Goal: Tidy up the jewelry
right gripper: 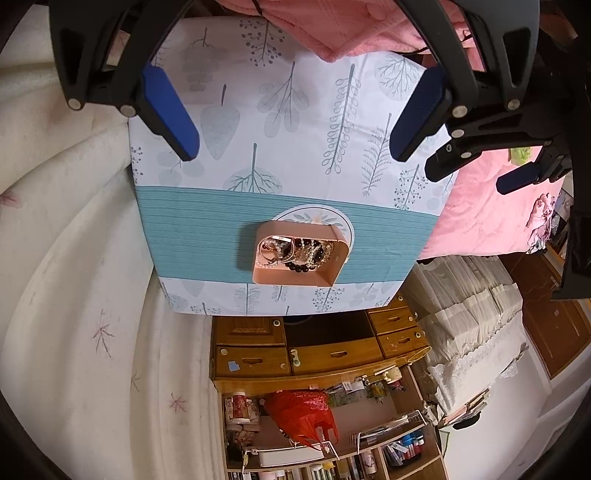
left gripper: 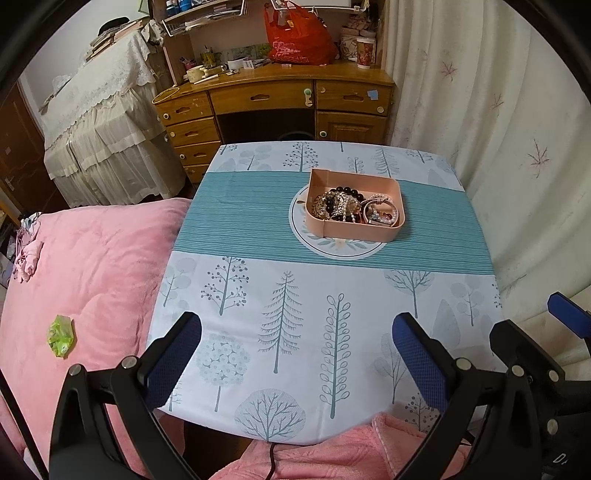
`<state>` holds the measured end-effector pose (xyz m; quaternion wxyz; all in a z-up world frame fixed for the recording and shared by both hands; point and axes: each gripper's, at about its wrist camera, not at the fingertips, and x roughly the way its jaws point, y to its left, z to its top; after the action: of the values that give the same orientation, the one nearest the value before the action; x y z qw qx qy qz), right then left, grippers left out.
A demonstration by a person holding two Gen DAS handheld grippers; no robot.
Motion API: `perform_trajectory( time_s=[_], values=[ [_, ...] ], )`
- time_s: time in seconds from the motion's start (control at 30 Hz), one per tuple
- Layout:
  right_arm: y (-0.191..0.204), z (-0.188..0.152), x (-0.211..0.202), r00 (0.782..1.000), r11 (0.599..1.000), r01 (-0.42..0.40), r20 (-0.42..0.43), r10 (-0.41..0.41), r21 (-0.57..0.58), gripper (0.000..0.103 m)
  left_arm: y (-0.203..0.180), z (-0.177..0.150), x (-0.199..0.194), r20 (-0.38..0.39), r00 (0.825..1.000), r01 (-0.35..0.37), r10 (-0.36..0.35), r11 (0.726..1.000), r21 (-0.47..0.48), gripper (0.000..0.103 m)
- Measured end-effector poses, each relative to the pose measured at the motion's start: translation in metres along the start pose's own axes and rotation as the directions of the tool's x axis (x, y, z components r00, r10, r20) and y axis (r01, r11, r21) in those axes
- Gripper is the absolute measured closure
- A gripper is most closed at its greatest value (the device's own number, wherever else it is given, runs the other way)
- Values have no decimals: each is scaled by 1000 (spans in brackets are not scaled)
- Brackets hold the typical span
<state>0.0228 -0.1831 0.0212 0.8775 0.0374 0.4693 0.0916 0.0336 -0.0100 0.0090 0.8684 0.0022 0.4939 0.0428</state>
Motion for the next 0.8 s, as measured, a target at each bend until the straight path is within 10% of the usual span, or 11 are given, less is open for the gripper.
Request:
perform_trajectory(
  time_s=[0.8],
  values=[
    [-8, -1, 10, 1000, 1000, 5, -29, -4, 20, 0, 3, 0, 3, -20, 1000, 5, -5, 1000, 1, 1]
  ],
)
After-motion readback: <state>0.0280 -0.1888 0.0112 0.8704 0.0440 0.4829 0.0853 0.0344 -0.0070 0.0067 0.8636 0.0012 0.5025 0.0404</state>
